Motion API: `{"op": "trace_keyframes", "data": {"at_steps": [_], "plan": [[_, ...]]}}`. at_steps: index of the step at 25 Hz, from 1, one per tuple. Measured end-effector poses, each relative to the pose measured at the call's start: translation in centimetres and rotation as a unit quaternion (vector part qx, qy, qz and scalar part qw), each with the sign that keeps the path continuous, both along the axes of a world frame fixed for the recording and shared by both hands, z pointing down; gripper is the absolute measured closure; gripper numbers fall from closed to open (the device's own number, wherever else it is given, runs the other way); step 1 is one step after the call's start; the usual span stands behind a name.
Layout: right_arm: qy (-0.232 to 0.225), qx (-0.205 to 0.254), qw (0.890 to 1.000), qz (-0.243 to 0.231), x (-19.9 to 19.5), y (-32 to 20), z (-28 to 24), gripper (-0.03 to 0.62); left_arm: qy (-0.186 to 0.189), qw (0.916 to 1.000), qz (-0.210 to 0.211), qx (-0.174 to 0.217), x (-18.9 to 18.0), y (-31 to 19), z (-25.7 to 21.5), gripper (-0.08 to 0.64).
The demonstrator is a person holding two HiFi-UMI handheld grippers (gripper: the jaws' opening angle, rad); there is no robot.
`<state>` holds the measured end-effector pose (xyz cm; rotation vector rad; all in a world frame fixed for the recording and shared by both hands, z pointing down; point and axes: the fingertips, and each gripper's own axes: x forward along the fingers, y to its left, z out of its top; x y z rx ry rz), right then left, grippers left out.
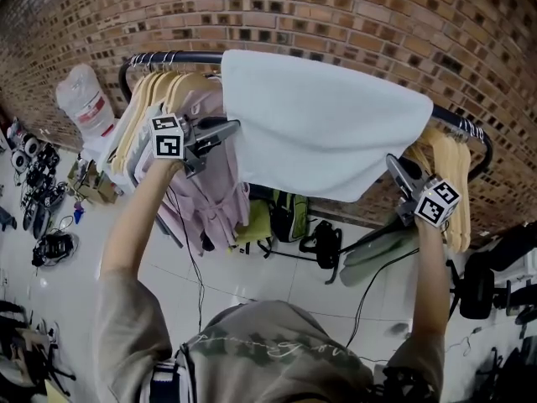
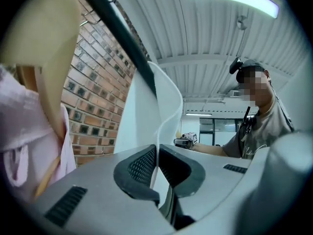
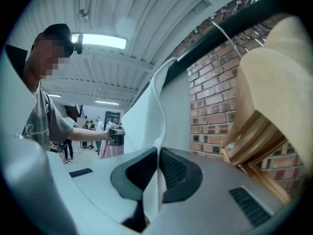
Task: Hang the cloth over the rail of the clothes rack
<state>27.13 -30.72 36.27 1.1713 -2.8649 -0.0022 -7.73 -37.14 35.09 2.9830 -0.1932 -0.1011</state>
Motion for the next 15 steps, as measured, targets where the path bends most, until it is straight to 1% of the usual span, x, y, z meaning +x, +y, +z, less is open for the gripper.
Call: {"op": "trace_keyframes", "data": {"at_steps": [3,8,11,15], "plan": [[-0.01,0.007,1.0,-0.007,-0.2,0.4,-1.6,0.566,0.025,0.9996,0.003,0.015,-0.6,0.7,-2.1,0.541],[-0.034,0.02,0.999,-0.014,-0.4,1.4,-3.8,0.566,0.063,0.9978,0.0,0.022,-2.2,1.2,-4.5,0.541],[-0.047,0.022,0.999,-0.012,-0.2,1.5,-4.4,0.566,0.064,0.9976,-0.004,0.026,-2.4,1.5,-4.8,0.541],[-0.062,0.004,0.998,0.002,0.3,0.7,-2.9,0.566,0.042,0.9986,-0.025,0.02,-2.1,1.1,-2.8,0.541]]}}
